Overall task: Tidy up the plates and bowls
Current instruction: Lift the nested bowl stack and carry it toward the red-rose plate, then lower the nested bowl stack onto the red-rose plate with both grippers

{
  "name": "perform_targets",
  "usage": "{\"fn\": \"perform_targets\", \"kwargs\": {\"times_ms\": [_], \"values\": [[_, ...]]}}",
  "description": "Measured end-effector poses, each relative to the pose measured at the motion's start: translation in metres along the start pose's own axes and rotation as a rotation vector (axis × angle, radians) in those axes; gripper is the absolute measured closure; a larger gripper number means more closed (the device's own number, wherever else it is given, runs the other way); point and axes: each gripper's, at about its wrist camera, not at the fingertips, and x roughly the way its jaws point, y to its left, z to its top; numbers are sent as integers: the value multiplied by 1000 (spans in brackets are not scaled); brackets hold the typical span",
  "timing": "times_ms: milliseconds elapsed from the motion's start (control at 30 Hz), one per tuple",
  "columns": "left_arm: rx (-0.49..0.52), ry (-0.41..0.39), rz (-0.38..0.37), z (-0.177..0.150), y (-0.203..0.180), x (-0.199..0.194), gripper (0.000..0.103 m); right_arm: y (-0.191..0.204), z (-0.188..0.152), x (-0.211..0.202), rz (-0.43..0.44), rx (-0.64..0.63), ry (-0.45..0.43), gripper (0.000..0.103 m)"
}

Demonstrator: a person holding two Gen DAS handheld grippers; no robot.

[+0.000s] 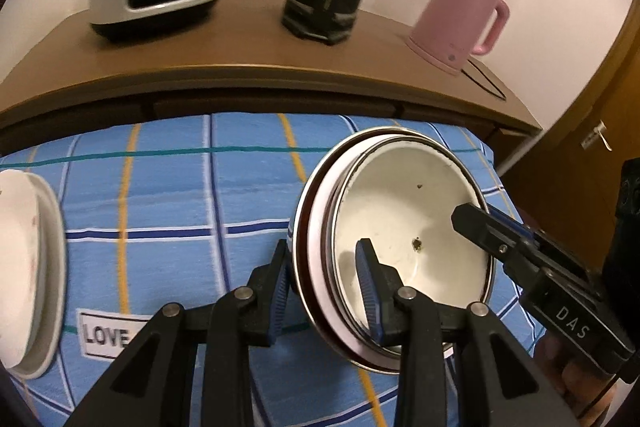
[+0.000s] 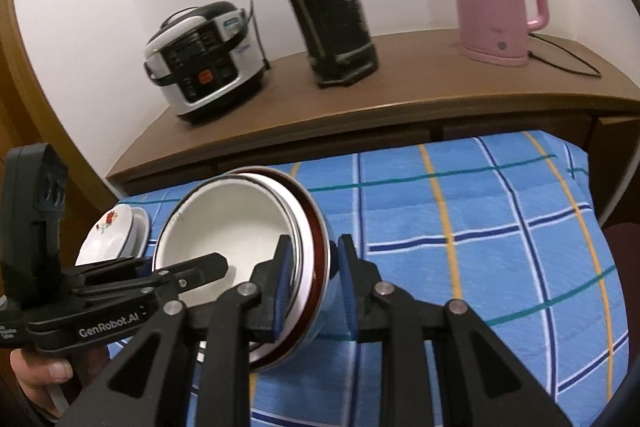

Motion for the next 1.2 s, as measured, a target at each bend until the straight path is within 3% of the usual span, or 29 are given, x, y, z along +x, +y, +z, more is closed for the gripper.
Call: {"fn": "perform_targets", "kwargs": {"times_ms": [1200], "values": [[-131,-83,91,-10,64,-54,70,79,14,22,109,-158,27,81]]}}
